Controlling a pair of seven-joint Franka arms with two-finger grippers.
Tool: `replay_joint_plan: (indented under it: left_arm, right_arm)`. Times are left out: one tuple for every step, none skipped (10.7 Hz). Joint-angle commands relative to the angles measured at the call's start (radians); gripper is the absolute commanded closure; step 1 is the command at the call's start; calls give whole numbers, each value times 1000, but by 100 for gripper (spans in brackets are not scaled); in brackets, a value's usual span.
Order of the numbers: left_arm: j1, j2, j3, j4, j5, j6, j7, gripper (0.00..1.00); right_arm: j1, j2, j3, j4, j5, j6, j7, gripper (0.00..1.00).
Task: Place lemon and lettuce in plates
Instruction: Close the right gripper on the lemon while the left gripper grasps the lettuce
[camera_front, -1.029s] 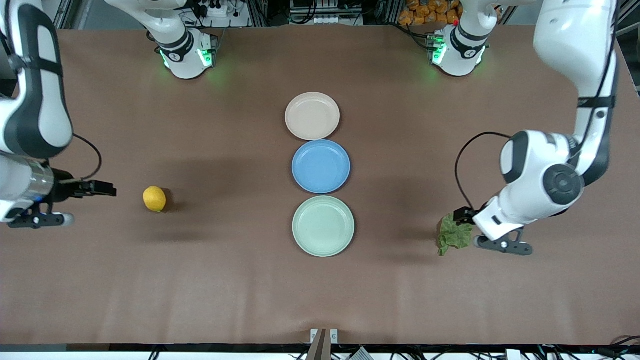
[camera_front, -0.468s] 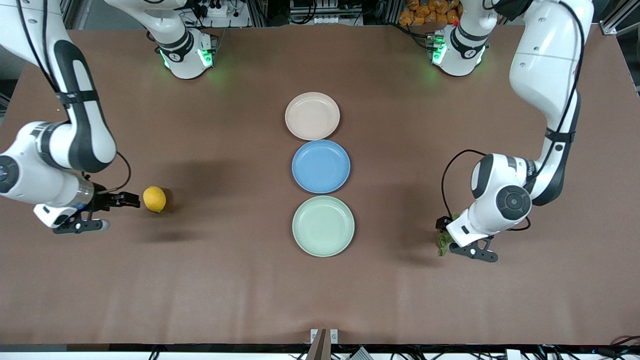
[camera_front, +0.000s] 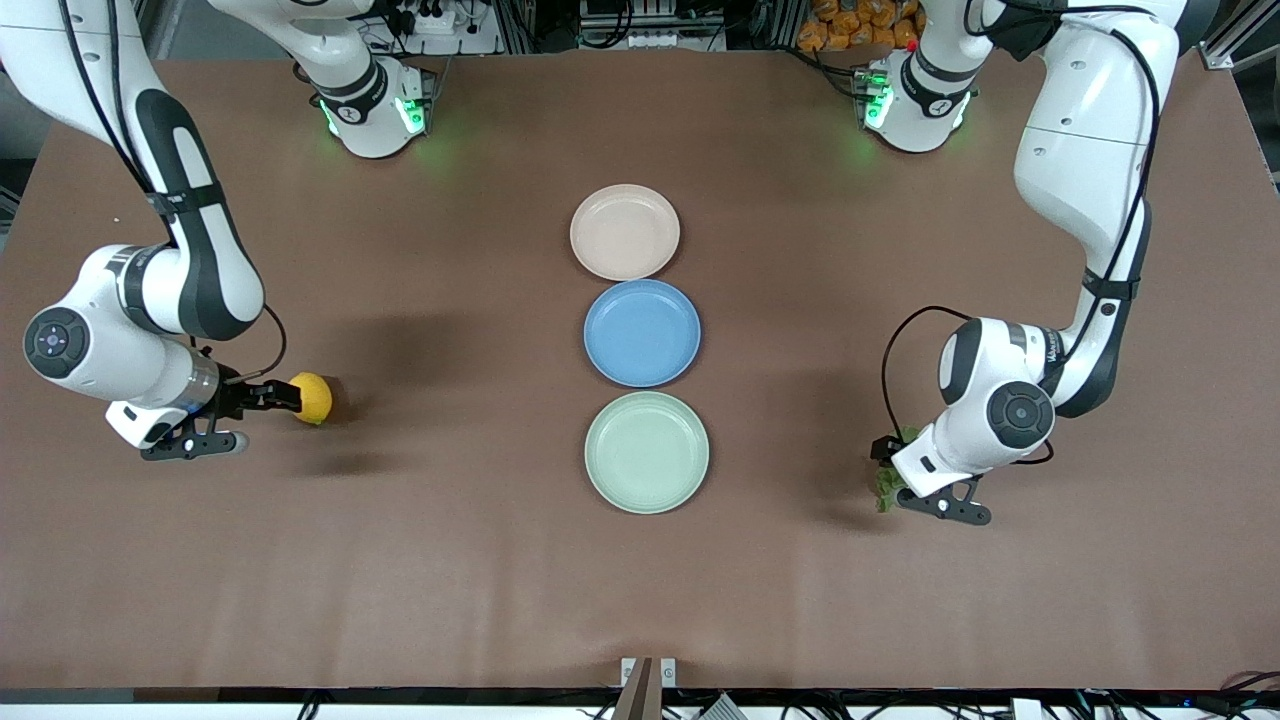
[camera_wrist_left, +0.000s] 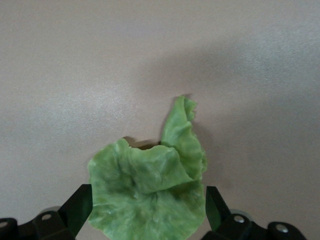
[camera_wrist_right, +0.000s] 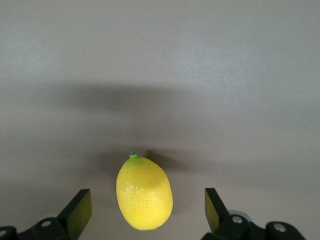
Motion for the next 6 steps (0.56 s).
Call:
replay_joint_plan:
  left_arm:
    - [1,23,-2,22,5,13,-27,2]
    - [1,24,-2,20,5,22,-29,4]
    - [1,29,-2,22,5,23,-29,6]
    - [3,34,-2,22,3,28,-29,10]
    - [3,38,-2,22,3,33,-29,15]
    - [3,40,-2,22,2,33,-29,22]
  right_arm:
    - [-2,24,1,-23,2,40,-7,0]
    - [-2,27,1,-40,2,53,-7,0]
    - [4,32,1,-58,2,60,-1,0]
    - [9,58,1,-60,4,63,0,0]
    - [3,66,1,-60,4,72,0,0]
    - [3,78,3,-60,4,73,0,0]
